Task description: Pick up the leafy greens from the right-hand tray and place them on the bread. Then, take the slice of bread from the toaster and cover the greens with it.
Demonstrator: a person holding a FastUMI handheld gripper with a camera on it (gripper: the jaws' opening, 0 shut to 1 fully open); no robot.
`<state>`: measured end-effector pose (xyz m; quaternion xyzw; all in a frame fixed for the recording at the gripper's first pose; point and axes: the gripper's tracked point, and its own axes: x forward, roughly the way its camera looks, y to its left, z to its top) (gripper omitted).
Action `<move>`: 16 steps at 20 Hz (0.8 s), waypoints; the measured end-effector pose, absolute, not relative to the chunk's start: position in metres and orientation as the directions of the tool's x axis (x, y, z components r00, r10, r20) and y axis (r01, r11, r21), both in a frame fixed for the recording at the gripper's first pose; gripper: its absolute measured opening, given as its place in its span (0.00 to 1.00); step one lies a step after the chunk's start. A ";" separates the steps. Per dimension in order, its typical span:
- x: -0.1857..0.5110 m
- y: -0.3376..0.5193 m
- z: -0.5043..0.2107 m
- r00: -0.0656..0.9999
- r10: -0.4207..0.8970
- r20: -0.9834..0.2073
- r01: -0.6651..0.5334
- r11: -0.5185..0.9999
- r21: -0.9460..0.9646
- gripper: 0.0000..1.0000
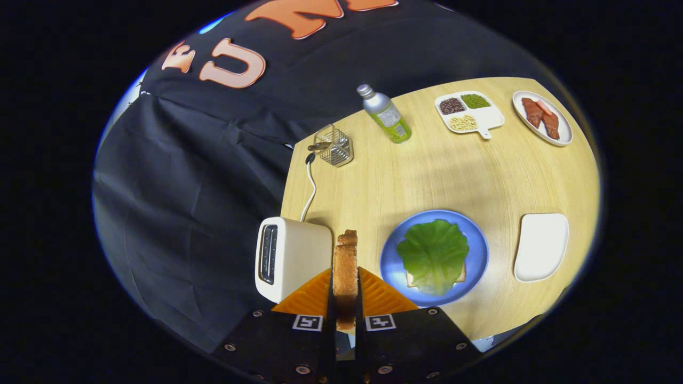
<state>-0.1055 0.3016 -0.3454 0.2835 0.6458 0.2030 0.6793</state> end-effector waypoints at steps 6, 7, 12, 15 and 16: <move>-0.112 0.282 -0.374 0.090 0.663 -0.743 0.116 0.734 0.669 0.15; -0.114 0.280 -0.380 0.086 0.664 -0.743 0.114 0.734 0.669 0.14; -0.125 0.275 -0.411 0.051 0.673 -0.738 0.098 0.732 0.674 0.15; -0.130 0.274 -0.425 0.042 0.678 -0.734 0.090 0.729 0.679 0.14; -0.131 0.273 -0.432 0.039 0.676 -0.736 0.094 0.731 0.676 0.14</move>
